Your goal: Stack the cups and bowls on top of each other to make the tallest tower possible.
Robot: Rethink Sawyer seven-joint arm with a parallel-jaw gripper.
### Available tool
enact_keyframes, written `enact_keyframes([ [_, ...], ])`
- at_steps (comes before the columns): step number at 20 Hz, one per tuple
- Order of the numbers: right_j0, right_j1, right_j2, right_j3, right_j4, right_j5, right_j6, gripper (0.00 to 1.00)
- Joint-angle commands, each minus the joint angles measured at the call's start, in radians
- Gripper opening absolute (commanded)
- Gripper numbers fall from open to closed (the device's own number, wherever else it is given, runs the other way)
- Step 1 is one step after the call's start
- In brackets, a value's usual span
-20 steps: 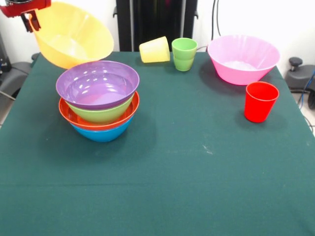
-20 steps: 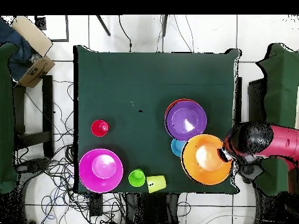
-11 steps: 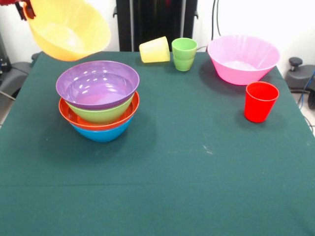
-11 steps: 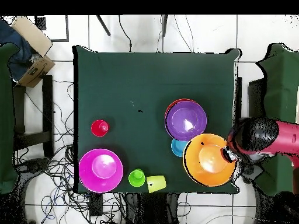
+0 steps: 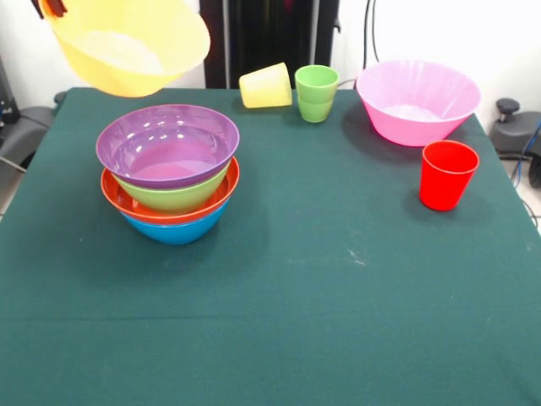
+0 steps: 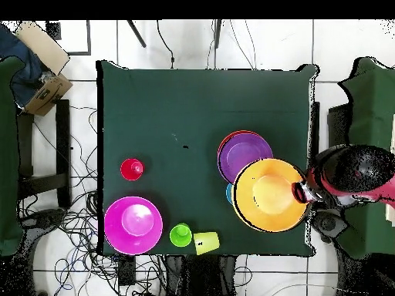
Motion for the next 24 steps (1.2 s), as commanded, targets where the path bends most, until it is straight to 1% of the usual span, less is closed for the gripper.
enact_keyframes([
  [1, 0.077, 0.011, 0.018, -0.008, 0.023, -0.043, 0.074, 0.0],
  [5, 0.092, -0.018, 0.029, 0.004, 0.031, -0.059, 0.053, 0.0],
  [7, 0.099, 0.001, 0.037, -0.006, 0.025, -0.09, 0.046, 0.0],
  [10, 0.132, 0.062, 0.032, -0.044, -0.005, -0.139, 0.069, 0.0],
  [12, 0.143, 0.092, 0.027, -0.059, -0.009, -0.171, 0.082, 0.0],
  [22, 0.134, 0.158, 0.041, -0.077, 0.023, -0.273, 0.03, 0.0],
  [24, 0.131, 0.165, 0.044, -0.084, 0.024, -0.273, 0.019, 0.0],
])
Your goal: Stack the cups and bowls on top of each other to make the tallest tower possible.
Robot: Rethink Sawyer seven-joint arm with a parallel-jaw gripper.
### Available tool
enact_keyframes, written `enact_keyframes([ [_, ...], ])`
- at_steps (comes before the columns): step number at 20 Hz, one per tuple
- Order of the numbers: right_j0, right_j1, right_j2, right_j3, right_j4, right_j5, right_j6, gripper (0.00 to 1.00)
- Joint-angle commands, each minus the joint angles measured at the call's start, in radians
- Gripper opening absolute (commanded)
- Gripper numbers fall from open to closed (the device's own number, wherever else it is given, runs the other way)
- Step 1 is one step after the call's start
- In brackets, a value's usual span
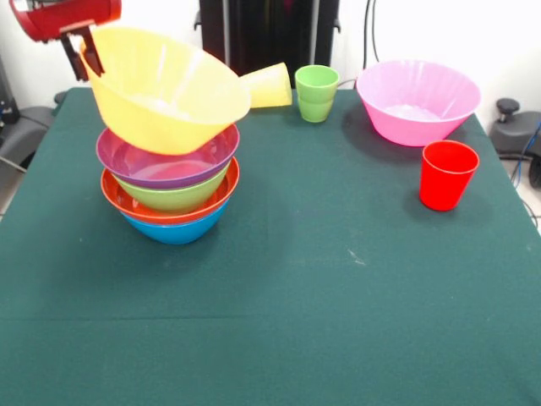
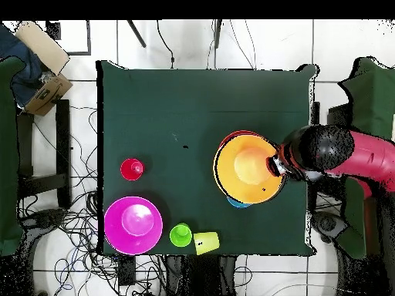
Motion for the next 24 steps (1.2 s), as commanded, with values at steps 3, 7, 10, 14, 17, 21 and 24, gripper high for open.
enact_keyframes([
  [3, 0.021, 0.091, 0.04, -0.052, 0.021, -0.075, 0.006, 0.0],
  [7, 0.02, 0.106, 0.037, -0.05, 0.005, -0.101, 0.0, 0.0],
  [10, 0.023, 0.111, 0.035, -0.054, 0.006, -0.102, 0.009, 0.0],
  [14, 0.053, 0.116, 0.012, -0.087, -0.012, -0.037, 0.022, 1.0],
  [17, 0.059, 0.109, 0.008, -0.107, -0.022, -0.011, 0.008, 1.0],
  [21, 0.068, 0.113, 0.004, -0.14, -0.023, 0.015, 0.003, 1.0],
  [24, 0.069, 0.11, 0.005, -0.17, -0.016, 0.053, -0.011, 1.0],
])
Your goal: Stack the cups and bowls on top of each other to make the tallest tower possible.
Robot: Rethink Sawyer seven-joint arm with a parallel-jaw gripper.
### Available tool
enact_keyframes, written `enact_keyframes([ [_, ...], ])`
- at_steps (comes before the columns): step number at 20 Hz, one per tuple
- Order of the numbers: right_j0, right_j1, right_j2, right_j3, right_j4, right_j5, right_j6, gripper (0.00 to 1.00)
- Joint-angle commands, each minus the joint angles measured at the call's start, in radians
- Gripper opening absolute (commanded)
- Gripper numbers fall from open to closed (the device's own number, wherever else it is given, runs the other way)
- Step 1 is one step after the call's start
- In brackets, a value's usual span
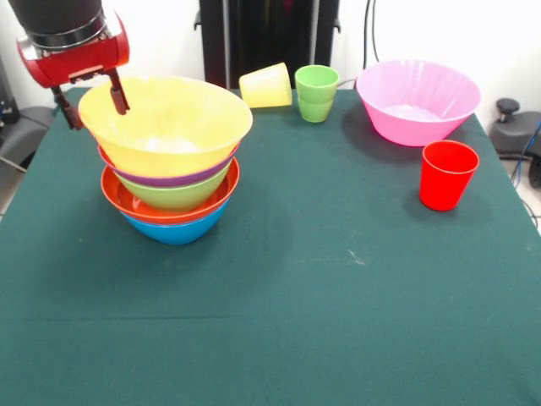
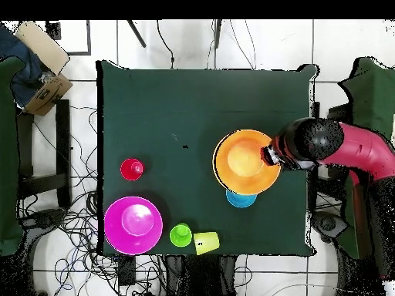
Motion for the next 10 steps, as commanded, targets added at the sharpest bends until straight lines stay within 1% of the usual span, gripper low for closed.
enact_keyframes([
  [1, 0.052, 0.012, 0.0, -0.107, -0.015, 0.108, -0.018, 1.0],
  [6, 0.057, -0.007, 0.001, -0.139, -0.015, 0.161, -0.037, 1.0],
  [8, 0.056, -0.024, 0.006, -0.158, -0.01, 0.199, -0.052, 1.0],
  [10, 0.065, -0.043, 0.016, -0.202, 0.004, 0.271, -0.059, 1.0],
])
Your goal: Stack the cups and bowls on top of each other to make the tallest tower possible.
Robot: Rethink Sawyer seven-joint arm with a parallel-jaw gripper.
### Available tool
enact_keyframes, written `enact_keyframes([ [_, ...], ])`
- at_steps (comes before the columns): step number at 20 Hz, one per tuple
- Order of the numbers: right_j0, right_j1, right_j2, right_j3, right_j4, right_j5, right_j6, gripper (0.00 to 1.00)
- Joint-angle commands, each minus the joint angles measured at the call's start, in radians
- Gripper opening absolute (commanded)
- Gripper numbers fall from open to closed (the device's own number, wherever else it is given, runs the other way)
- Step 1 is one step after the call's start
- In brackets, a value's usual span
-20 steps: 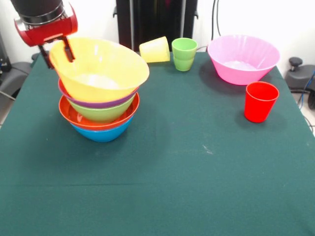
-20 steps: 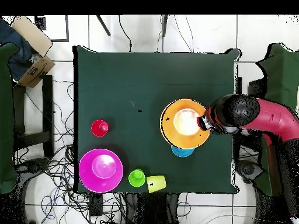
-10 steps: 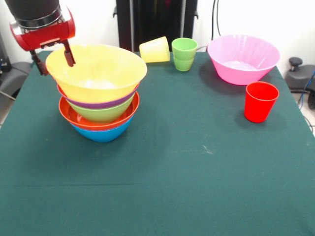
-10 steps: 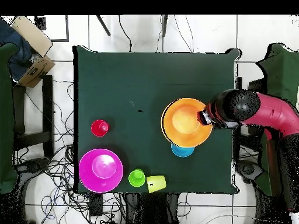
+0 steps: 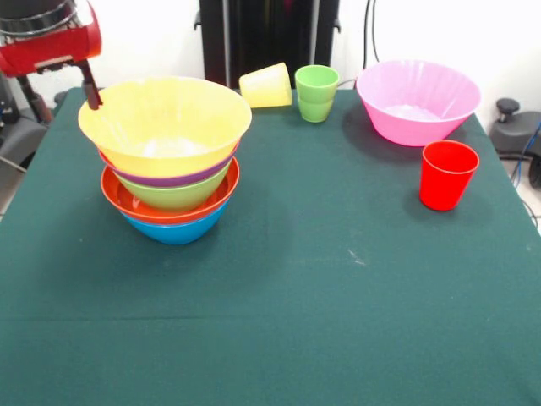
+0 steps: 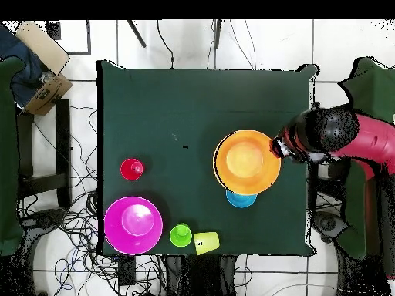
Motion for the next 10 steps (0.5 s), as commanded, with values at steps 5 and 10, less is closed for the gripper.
enact_keyframes([
  [5, 0.094, -0.087, 0.032, -0.239, 0.012, 0.427, -0.064, 1.0],
  [10, 0.12, -0.115, 0.032, -0.286, -0.002, 0.505, -0.038, 1.0],
])
